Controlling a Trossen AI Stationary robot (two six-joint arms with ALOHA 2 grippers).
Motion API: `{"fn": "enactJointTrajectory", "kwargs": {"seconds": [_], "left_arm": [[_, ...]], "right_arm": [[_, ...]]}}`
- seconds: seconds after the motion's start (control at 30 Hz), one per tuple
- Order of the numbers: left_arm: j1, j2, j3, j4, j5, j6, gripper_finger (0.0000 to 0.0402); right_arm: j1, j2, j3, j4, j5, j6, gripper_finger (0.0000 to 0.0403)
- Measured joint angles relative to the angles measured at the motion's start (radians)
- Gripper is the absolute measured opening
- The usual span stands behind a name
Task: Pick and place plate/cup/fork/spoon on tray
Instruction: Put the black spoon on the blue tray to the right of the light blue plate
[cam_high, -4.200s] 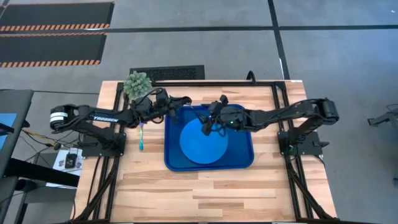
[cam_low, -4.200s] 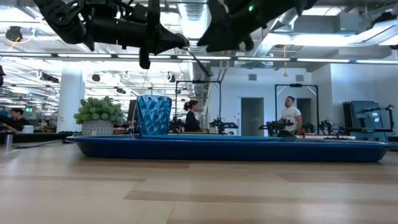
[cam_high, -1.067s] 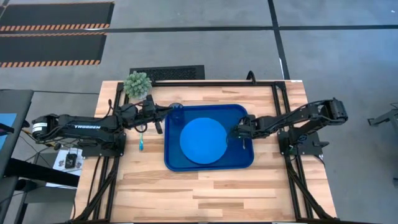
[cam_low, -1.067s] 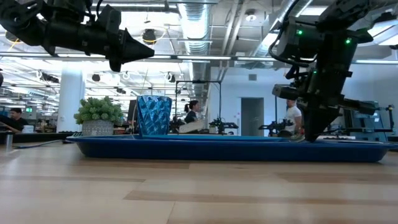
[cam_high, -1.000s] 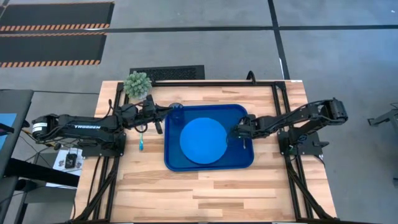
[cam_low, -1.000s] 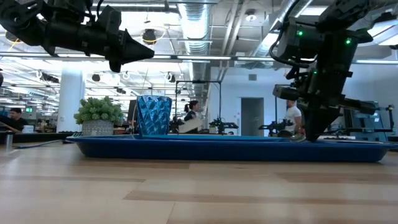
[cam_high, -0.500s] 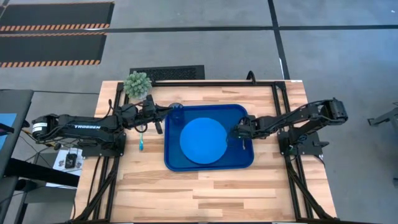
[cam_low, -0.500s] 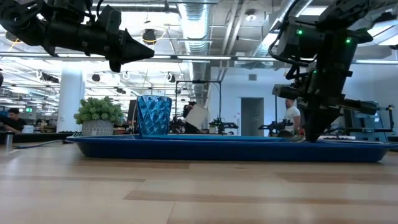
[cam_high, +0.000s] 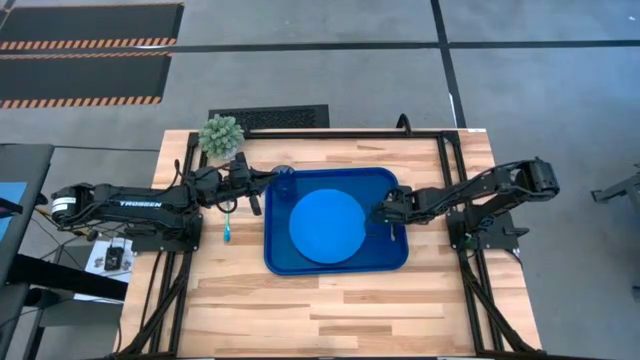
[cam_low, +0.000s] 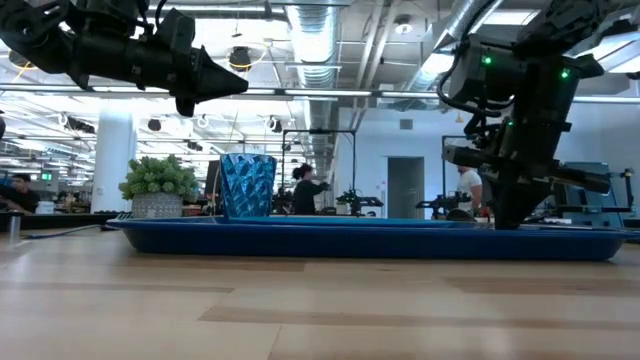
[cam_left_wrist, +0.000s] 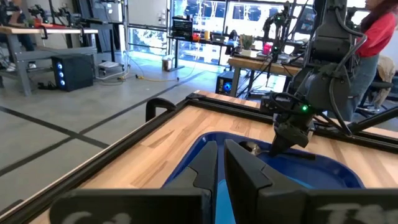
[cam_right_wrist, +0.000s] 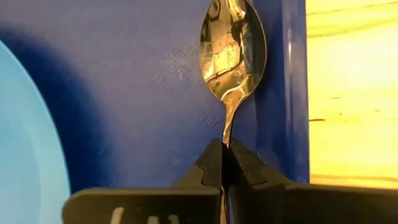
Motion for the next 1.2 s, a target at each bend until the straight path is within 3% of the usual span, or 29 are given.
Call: {"fn": "enactJointTrajectory", "kwargs": {"seconds": [0.53,1.2], "left_arm": [[0.0,0.0,0.0,-0.002,0.0,-0.007,0.0015],[0.0,0.0,0.0,-0.003,0.0,-0.007,0.0015]], "right_arm": [[0.0,0.0,-0.005,-0.002,-0.01,0.001,0.0058],[0.0,0.0,0.022,-0.06,-0.006,-0.1,0.0061]]}}
